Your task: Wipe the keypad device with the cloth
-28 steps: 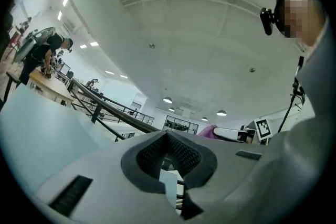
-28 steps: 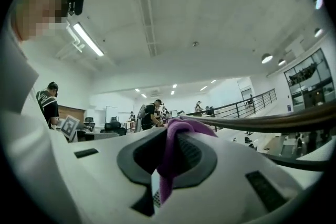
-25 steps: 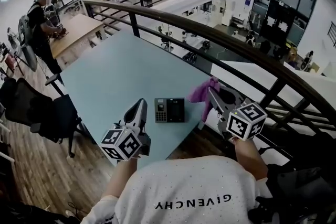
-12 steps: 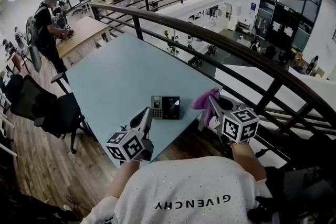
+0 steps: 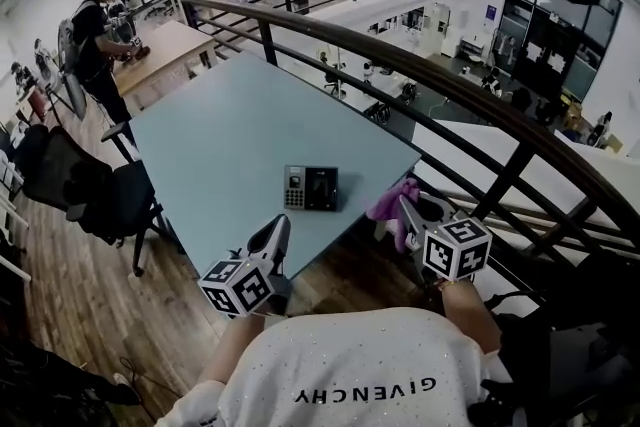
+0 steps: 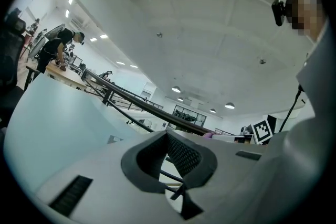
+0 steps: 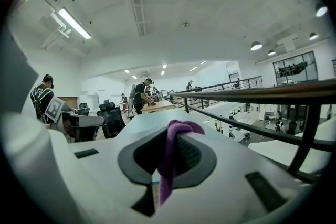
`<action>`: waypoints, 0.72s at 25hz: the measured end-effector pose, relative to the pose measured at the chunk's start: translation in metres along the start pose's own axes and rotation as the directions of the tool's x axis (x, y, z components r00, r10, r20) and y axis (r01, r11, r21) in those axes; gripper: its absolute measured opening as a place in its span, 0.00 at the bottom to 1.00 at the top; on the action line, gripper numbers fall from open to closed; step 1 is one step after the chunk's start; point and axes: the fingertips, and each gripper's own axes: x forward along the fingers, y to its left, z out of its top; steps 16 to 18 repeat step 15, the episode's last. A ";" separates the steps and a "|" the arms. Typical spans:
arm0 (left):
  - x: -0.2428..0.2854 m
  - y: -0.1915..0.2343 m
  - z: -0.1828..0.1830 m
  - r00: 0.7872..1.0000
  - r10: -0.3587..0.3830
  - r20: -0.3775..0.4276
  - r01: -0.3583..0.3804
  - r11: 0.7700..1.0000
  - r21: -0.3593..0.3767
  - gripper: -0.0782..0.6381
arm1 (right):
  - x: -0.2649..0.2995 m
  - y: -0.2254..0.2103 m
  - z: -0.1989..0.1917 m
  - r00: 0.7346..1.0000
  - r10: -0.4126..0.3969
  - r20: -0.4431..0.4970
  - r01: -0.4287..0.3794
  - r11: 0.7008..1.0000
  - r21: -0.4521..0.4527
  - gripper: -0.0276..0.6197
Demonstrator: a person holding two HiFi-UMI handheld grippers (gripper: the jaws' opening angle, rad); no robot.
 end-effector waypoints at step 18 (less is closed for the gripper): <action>-0.031 0.010 -0.033 0.996 0.043 -0.082 -0.042 0.999 0.014 0.11 | -0.009 0.017 -0.058 0.999 0.023 -0.049 -0.020 0.998 0.052 0.08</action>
